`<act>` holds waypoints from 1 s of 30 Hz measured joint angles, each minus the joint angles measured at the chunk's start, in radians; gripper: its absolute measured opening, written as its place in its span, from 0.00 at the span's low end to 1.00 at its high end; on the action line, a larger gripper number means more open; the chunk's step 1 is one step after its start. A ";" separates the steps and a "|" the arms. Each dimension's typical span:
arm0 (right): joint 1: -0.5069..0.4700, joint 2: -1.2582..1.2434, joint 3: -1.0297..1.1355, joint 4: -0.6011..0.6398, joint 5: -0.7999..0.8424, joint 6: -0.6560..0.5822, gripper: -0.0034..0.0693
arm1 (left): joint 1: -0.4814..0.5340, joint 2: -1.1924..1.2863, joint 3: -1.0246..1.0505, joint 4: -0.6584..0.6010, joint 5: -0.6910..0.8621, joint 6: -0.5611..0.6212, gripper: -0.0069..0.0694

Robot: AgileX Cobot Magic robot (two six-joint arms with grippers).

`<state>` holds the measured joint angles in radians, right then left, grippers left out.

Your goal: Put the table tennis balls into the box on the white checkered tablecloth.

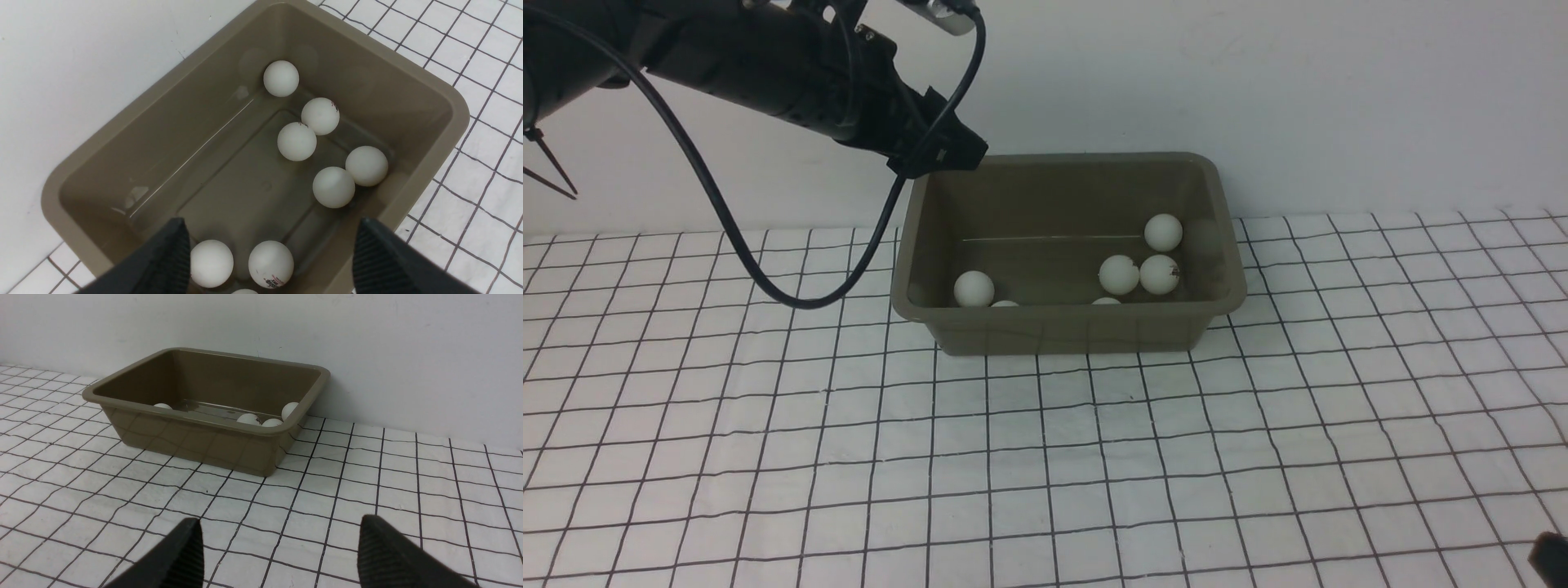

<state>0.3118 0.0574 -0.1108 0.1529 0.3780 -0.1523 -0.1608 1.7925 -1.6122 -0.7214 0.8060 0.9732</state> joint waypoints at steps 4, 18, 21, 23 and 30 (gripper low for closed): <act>-0.015 -0.025 0.060 0.000 -0.017 0.000 0.68 | 0.000 0.000 0.000 0.000 0.000 0.000 0.72; -0.263 -0.061 0.085 -0.039 -0.013 0.000 0.68 | 0.000 0.000 0.000 -0.001 0.008 0.000 0.72; -0.309 -0.068 0.087 -0.042 -0.001 0.000 0.68 | 0.000 0.000 0.000 -0.001 0.008 0.000 0.72; -0.328 -0.069 0.087 -0.042 0.002 0.000 0.68 | 0.000 0.000 0.000 -0.001 0.008 0.000 0.72; -0.346 -0.069 0.108 -0.042 0.007 0.000 0.68 | 0.000 0.000 0.000 -0.001 0.009 0.000 0.72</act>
<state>-0.0338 -0.0119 -0.0031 0.1109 0.3852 -0.1523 -0.1608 1.7925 -1.6122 -0.7228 0.8151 0.9732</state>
